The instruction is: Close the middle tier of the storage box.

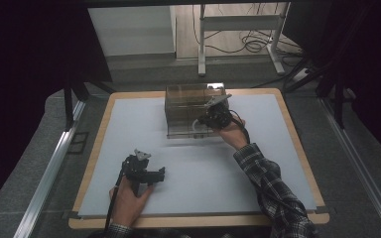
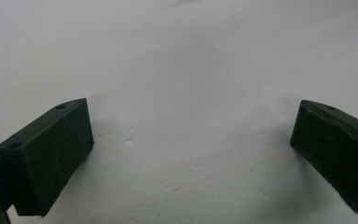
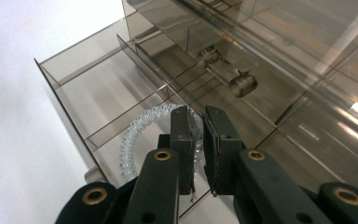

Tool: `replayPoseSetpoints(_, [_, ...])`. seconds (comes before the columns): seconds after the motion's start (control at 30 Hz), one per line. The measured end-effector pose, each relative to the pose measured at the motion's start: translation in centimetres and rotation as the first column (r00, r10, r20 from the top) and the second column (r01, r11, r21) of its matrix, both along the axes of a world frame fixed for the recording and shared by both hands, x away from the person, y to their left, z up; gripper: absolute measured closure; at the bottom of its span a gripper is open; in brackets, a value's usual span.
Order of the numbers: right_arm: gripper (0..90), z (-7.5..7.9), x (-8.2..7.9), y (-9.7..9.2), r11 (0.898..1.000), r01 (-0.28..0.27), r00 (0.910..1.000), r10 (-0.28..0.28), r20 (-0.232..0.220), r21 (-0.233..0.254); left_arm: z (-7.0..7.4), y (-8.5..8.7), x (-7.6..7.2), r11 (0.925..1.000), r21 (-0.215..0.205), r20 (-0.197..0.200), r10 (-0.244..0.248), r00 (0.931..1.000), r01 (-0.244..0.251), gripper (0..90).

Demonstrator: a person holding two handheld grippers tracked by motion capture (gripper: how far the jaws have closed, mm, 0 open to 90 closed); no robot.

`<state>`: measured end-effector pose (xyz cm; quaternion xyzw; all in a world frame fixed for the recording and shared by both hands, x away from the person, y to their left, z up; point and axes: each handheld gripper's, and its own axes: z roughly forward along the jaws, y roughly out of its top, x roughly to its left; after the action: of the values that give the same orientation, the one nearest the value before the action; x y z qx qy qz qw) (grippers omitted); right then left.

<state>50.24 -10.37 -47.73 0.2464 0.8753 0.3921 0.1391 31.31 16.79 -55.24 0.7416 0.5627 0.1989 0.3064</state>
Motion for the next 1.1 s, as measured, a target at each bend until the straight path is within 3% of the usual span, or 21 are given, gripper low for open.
replayPoseSetpoints(0.73, [78.1,-1.7,-0.1,0.5,0.999,-0.006,1.0,0.006,-0.004,-0.041,0.0,0.0,0.0,1.0,-0.001,0.001,0.001,1.0,-0.001,0.0])
replayPoseSetpoints(1.1, [72.6,-0.9,-0.7,0.4,0.999,-0.02,0.9994,0.021,0.027,-0.029,0.0,0.0,0.0,1.0,0.0,0.0,0.0,1.0,0.0,0.0])
